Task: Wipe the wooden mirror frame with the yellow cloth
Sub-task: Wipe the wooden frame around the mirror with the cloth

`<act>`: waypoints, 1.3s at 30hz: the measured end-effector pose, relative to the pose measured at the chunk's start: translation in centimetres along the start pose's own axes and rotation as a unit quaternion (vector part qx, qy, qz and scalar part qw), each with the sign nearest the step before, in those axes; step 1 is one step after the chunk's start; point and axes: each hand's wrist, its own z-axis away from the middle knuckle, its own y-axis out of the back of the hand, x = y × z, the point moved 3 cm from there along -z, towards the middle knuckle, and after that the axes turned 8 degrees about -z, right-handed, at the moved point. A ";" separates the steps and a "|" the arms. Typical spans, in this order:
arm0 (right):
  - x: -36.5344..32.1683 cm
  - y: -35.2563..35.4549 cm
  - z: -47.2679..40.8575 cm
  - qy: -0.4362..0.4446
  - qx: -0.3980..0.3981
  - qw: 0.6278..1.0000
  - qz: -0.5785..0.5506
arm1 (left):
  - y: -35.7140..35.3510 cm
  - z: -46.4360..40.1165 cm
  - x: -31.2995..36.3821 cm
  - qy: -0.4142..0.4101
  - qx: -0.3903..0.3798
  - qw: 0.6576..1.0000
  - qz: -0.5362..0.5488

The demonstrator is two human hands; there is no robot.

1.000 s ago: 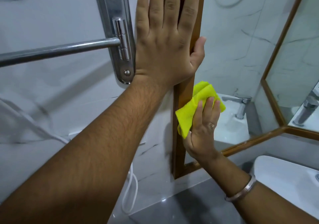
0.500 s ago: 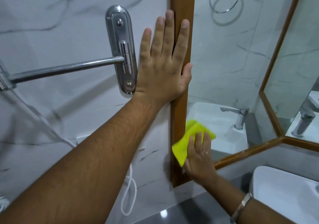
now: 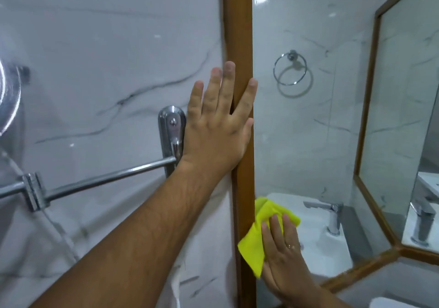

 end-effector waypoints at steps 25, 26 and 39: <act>0.5 14.4 -24.8 0.024 0.065 0.998 0.001 | 1.2 -15.4 -6.7 -0.050 0.038 0.994 -0.094; 0.4 14.0 -24.0 0.032 0.069 0.997 -0.005 | 1.2 -15.9 -7.1 -0.057 0.037 0.993 -0.095; 0.4 19.4 -34.4 0.027 0.116 0.992 -0.036 | 2.3 -20.8 -12.1 -0.075 0.058 0.991 -0.095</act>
